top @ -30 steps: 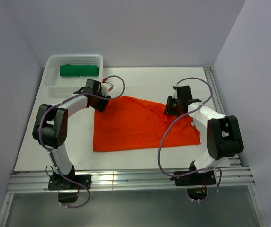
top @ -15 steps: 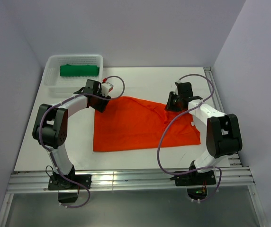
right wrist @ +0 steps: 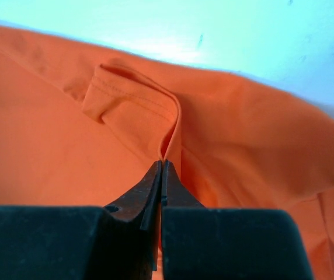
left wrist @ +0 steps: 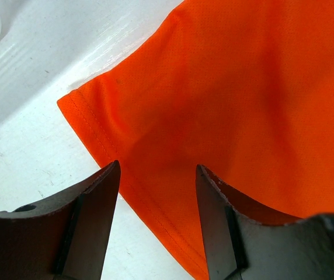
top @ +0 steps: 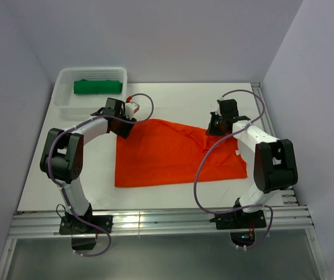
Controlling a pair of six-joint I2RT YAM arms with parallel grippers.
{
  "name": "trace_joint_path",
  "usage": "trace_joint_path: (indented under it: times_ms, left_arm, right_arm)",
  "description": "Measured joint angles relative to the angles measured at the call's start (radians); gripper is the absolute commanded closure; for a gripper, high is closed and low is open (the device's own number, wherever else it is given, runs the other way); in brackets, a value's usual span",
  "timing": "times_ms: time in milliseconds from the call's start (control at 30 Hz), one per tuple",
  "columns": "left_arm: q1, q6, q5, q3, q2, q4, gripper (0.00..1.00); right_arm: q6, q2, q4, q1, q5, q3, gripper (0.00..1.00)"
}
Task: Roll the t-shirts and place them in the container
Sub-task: Fold the tshirt
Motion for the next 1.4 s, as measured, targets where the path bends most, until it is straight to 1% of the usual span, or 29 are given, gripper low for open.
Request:
trace_joint_path:
  times_ms: [133,300,433,600,733,867,967,1100,1300,1400]
  left_arm:
    - [0.000,0.000,-0.012,0.000,0.000,0.002,0.39]
    - [0.005,-0.002,-0.028,0.000,0.000,0.004,0.38]
    - [0.019,-0.009,-0.030,-0.009,-0.022,0.013,0.37]
    - [0.033,-0.029,-0.043,-0.070,-0.097,0.056,0.36]
    - [0.035,-0.051,-0.061,-0.079,-0.109,0.090,0.35]
    - [0.048,-0.071,-0.056,-0.072,-0.107,0.105,0.36]
    - [0.056,-0.079,-0.035,-0.031,-0.085,0.100,0.36]
    - [0.044,-0.079,-0.016,0.060,-0.037,0.092,0.36]
    - [-0.029,-0.063,-0.006,0.177,0.021,0.078,0.36]
    - [-0.068,-0.063,-0.005,0.240,0.077,0.057,0.37]
  right_arm:
    - [-0.013,0.016,-0.046,-0.031,0.018,0.072,1.00]
    - [-0.035,0.014,-0.061,-0.100,0.052,0.137,1.00]
    - [-0.042,0.007,-0.072,-0.157,0.069,0.138,1.00]
    - [-0.056,-0.022,-0.080,-0.208,0.105,0.133,1.00]
    - [-0.067,-0.043,-0.080,-0.228,0.106,0.134,1.00]
    - [-0.095,-0.043,-0.105,-0.232,0.115,0.170,1.00]
    - [-0.113,-0.050,-0.103,-0.232,0.123,0.182,1.00]
    - [-0.120,-0.062,-0.103,-0.232,0.123,0.177,1.00]
    - [-0.124,-0.063,-0.105,-0.232,0.130,0.175,1.00]
    - [-0.124,-0.063,-0.114,-0.232,0.155,0.175,1.00]
